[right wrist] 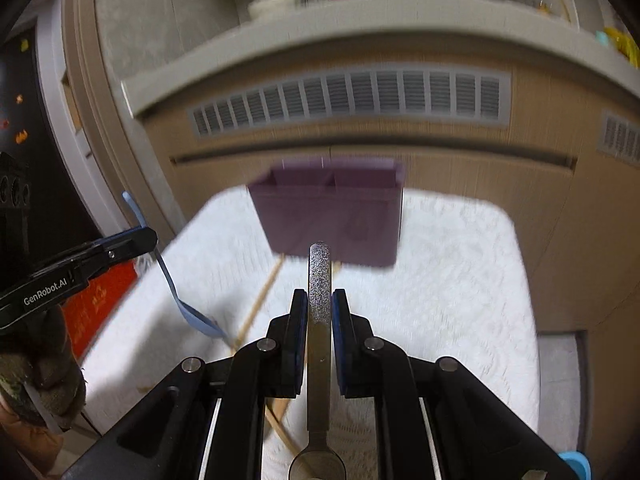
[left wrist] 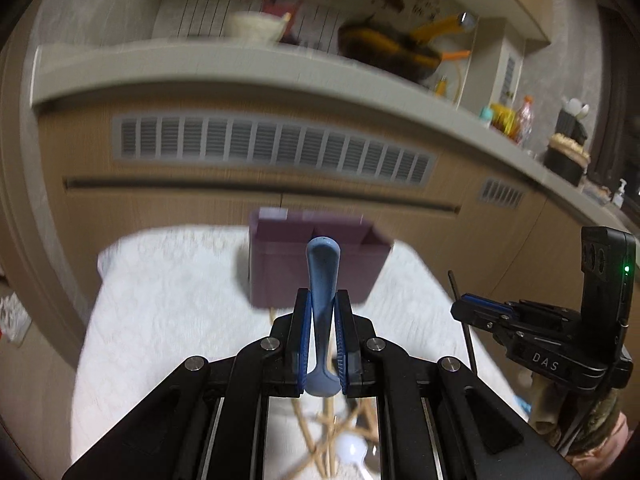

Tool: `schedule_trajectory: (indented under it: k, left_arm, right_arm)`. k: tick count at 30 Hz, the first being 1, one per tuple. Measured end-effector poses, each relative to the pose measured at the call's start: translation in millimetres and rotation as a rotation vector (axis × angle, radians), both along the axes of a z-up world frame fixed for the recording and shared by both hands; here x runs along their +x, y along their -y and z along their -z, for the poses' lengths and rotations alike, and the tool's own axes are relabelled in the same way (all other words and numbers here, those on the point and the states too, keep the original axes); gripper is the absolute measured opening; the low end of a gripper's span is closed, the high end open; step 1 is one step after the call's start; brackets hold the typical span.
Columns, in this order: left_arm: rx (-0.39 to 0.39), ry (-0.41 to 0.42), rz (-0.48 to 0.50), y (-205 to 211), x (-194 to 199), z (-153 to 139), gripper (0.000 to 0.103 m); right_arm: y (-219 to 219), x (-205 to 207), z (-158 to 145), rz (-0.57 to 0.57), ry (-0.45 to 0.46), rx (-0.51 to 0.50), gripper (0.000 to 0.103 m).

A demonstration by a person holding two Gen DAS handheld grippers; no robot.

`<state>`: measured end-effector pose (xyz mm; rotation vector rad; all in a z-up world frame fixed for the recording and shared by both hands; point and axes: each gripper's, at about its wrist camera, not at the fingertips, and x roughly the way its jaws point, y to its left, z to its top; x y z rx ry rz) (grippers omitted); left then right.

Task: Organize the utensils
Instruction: 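Raise both held spoons above the purple utensil holder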

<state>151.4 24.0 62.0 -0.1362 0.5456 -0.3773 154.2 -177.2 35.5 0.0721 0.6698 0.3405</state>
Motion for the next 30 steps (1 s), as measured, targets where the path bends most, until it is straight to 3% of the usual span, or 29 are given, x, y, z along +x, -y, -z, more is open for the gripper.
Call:
schedule_trajectory:
  k: [5,9,14,19,30]
  left_arm:
    - [-0.007,0.131,0.013,1.9,23.8,-56.6,0.012]
    - [-0.001,0.253,0.003,4.1,49.0,-102.0,0.012]
    - [-0.011,0.266,0.006,3.7,90.3,-117.0,0.012]
    - [-0.014,0.215,-0.001,4.6,131.4,-94.0,0.012]
    - [-0.013,0.063,0.002,5.5,197.4,-6.1,0.012]
  right_arm:
    - [-2.1,20.3,-54.8,0.007,0.152,-0.007,0.012]
    - [-1.4,50.1,-117.6,0.037,0.355,-0.01,0.012]
    - [-0.3,94.3,-152.7,0.076,0.46,0.011,0.012]
    - [-6.0,131.6,-138.9,0.093,0.475,0.014,0.012]
    - [-19.7,194.0,-55.2,0.087,0.395,0.014,0.012]
